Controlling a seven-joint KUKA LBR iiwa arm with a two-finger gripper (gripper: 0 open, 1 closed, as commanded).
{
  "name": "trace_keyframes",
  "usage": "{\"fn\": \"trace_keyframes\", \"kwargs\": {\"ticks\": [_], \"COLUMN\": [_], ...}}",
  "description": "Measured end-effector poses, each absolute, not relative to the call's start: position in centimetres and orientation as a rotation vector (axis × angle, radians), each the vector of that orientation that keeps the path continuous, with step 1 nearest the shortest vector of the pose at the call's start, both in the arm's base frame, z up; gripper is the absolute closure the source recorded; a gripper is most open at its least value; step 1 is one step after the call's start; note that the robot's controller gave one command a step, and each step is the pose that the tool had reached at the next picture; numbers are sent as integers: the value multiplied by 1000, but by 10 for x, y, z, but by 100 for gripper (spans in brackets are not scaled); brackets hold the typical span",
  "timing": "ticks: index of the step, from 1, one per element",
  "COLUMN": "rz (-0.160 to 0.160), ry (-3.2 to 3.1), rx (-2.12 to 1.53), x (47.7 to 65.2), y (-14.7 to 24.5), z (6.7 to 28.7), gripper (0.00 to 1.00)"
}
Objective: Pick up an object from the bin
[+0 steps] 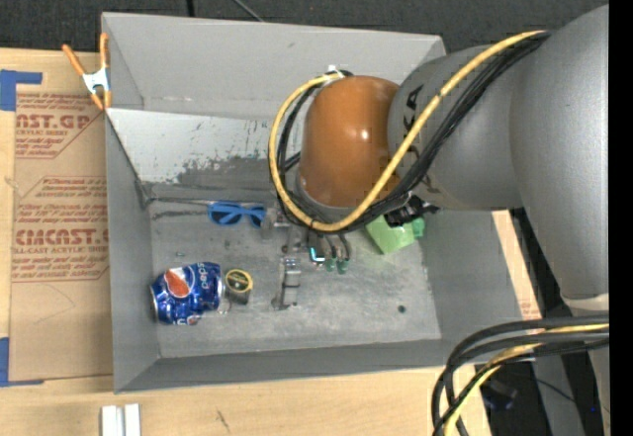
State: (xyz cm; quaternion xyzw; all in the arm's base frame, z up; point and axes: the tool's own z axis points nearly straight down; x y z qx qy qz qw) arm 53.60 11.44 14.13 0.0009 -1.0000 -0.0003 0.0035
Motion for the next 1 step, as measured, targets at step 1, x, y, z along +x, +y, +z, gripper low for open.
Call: {"fn": "trace_keyframes", "kwargs": {"ticks": [1], "rz": [-4], "ry": [-3137], "rx": [55], "x": [542], "y": [173], "z": [74], "gripper": [0]}}
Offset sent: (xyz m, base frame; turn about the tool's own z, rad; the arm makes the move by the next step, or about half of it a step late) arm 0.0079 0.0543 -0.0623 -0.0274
